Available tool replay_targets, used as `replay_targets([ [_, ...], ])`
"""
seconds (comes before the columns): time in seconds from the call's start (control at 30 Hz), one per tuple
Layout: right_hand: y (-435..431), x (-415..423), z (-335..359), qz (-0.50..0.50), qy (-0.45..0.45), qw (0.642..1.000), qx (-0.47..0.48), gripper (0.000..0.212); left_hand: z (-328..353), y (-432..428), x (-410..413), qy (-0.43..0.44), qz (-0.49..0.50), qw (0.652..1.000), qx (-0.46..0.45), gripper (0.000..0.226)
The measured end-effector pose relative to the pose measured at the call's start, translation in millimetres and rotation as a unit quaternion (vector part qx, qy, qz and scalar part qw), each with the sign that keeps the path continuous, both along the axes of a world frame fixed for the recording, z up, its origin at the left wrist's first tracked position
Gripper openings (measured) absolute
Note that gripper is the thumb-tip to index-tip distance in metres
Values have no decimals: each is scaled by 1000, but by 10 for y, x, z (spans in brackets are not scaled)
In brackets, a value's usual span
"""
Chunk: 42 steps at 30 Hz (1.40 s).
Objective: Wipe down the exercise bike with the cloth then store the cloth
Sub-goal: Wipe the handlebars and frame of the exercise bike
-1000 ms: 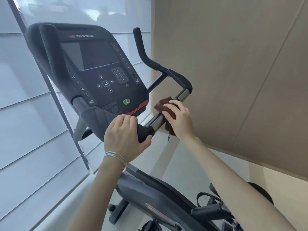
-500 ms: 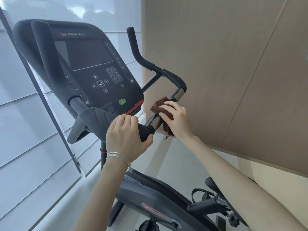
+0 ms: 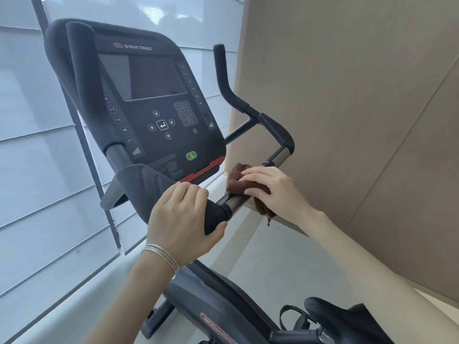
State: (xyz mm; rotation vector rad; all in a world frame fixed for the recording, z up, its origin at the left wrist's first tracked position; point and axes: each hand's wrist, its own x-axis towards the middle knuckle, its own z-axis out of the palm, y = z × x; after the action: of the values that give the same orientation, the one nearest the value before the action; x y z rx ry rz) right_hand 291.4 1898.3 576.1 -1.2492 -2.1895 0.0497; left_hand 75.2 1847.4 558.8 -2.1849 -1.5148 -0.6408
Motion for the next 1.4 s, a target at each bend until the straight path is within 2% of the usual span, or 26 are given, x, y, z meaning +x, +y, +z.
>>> replay_targets([
  [0.2,-68,-24,-94,35,22,998,36,27,105,54,-35,35,-12,999,-29,56],
  [0.3,-99,-63,-68,22,22,999,32,26,164,86,-155,68,-55,994,-62,60],
  [0.43,-205,-165,-60,-2,16,1000,24,26,225,209,-412,89,-137,985,-48,59],
  [0.73,-540,-633,-126,-179,58,982,34,24,434,629,-945,134,-314,938,-50,70],
  [0.93,-665,-800,38,-241,5,970,-43,23,435,729,-1005,115,-365,923,-48,83],
  [1.1,-437,-719,186,-262,-43,960,-91,21,410,786,-1105,76,-363,928,-42,78],
  [1.23,24,-642,274,-307,-82,939,-131,22,391,775,-1104,46,-357,931,-54,73],
  [1.33,184,-705,248,-320,-107,932,-134,18,387,783,-1096,48,-364,928,-62,70],
  [1.4,88,-766,152,-290,-124,942,-112,18,374,792,-1093,47,-370,926,-61,70],
])
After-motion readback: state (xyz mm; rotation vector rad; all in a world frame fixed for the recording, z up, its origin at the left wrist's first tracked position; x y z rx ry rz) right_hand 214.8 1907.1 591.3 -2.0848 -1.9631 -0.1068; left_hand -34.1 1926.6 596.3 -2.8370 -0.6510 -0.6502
